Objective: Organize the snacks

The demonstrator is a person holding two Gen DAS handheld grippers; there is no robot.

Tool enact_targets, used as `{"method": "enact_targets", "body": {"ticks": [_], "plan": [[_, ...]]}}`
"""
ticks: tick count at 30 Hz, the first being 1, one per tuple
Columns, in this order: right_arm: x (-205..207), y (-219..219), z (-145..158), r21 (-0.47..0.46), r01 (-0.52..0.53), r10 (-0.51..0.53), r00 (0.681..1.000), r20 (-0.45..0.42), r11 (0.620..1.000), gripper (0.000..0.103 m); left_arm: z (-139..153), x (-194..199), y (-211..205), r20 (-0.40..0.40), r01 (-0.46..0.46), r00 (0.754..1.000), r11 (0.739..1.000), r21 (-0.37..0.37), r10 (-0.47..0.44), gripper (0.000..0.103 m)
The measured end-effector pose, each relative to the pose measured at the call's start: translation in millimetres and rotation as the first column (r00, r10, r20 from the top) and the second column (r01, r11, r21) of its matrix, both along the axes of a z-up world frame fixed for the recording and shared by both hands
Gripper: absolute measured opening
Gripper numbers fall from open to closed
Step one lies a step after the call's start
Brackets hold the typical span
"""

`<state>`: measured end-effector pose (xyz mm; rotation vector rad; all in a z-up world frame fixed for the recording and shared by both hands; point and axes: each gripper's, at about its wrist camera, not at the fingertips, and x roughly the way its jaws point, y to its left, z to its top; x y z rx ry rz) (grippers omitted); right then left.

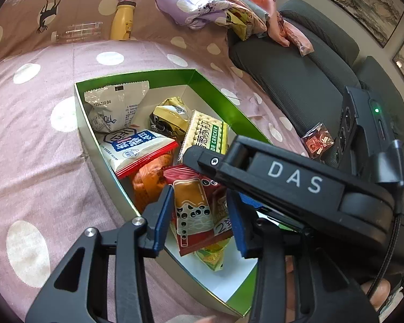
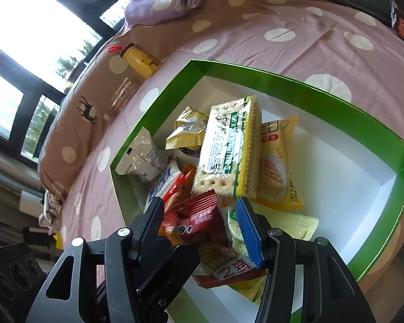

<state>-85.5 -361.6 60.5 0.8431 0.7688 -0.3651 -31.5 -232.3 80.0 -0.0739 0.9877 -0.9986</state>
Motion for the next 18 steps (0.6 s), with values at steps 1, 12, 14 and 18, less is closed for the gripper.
{"method": "enact_targets", "body": {"ticks": [1,12,14,18], "plan": [[-0.5,0.1,0.7,0.000,0.000,0.000,1.000,0.005,1.000,0.059,0.9,-0.6,0.3,0.002,-0.001,1.000,1.000,0.001,0.001,0.044],[-14.5,2.7,21.5,-0.072,0.058,-0.054,0.996,0.065,0.996,0.078,16.6,-7.7,9.5,0.088,-0.060,0.994,0.998,0.020,0.058,0.071],[-19.1,4.1,28.3,-0.093,0.072,-0.064,0.994,0.086,0.993,0.080,22.1,-9.4,12.0,0.118,-0.069,0.991,0.997,0.017,0.067,0.076],[-27.9,8.5,41.2,-0.140,0.104,-0.088,0.990,0.112,0.985,0.086,31.1,-11.2,16.8,0.182,-0.113,0.978,0.993,0.035,0.105,0.094]]}}
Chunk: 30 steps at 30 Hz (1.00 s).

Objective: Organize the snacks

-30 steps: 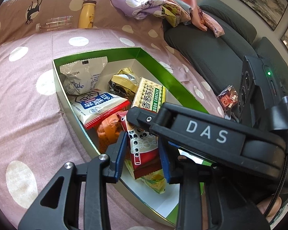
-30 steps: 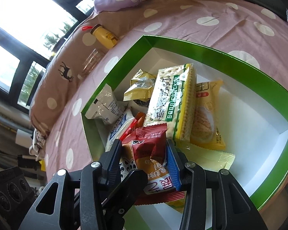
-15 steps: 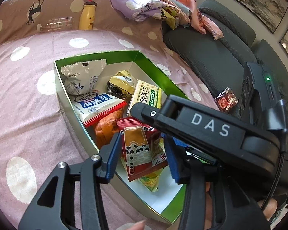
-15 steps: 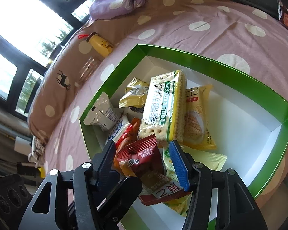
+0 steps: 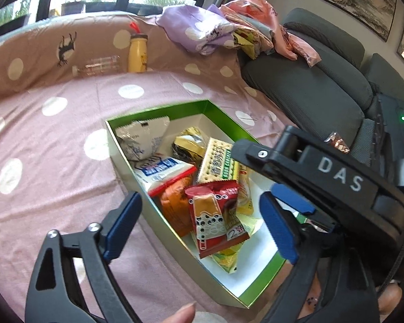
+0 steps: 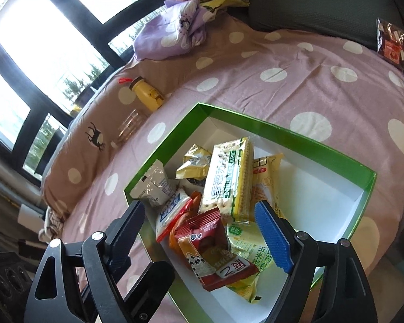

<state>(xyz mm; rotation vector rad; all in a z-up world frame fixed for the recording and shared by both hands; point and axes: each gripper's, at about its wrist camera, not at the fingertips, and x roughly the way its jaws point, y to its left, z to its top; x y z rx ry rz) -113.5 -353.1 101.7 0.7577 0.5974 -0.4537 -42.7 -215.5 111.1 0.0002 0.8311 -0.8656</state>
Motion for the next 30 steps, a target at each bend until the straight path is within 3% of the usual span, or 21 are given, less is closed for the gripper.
{"method": "enact_targets", "body": {"ticks": [4,10,30], "plan": [[-4.1,3.7,8.4,-0.044,0.018,-0.019,1.000,-0.015,0.999,0.088,6.0,-1.0,4.2,0.036,-0.028,0.999,0.999,0.027,0.027,0.102],[-11.9,5.8,16.6,-0.071,0.043,-0.043,0.999,-0.007,0.997,0.088,12.2,0.1,10.3,0.082,-0.074,0.994,0.996,0.050,0.069,0.102],[-17.4,5.0,18.1,-0.088,0.082,-0.085,0.996,-0.034,0.993,0.089,9.8,1.8,10.5,0.050,-0.064,0.997,0.996,0.063,0.061,0.102]]}}
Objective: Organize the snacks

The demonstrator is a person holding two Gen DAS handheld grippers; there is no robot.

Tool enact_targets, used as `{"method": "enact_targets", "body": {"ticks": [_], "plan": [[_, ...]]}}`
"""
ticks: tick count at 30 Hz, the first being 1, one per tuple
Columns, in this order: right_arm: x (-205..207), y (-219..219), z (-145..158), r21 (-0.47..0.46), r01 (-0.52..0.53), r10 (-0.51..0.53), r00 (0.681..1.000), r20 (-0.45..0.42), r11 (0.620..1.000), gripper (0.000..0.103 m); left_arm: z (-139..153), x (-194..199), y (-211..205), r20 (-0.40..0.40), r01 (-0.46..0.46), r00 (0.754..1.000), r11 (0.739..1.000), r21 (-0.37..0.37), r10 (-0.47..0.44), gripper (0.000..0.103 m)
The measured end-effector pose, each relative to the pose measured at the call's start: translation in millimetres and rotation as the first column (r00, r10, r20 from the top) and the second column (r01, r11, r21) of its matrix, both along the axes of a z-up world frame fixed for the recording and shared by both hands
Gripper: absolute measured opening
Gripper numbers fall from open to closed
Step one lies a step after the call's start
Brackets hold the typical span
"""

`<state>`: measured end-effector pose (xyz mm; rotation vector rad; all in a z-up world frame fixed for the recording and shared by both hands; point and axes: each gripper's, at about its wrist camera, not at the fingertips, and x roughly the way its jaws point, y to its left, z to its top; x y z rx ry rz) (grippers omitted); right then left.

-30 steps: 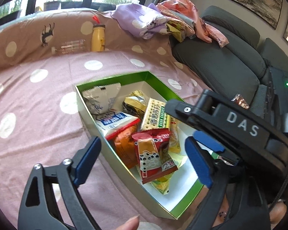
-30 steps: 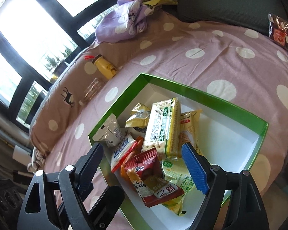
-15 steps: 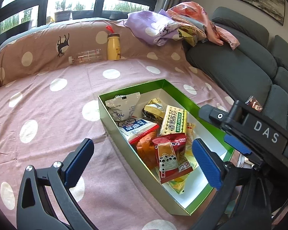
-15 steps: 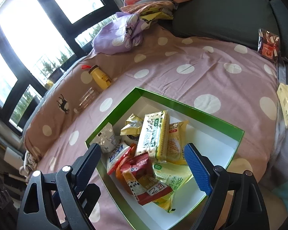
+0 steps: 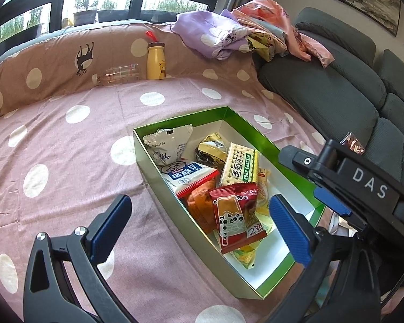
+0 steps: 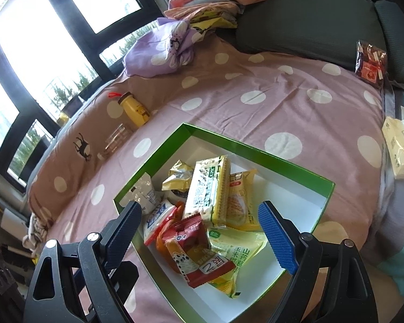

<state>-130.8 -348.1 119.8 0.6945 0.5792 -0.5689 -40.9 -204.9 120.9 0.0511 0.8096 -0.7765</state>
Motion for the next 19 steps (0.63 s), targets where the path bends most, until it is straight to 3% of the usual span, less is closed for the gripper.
{"method": "enact_targets", "body": {"ticks": [19], "plan": [[-1.0,0.5,1.0,-0.004,0.010,-0.010,1.000,-0.010,1.000,0.089,0.8,-4.6,-2.7,0.003,-0.004,1.000,1.000,0.009,0.004,0.102]]}}
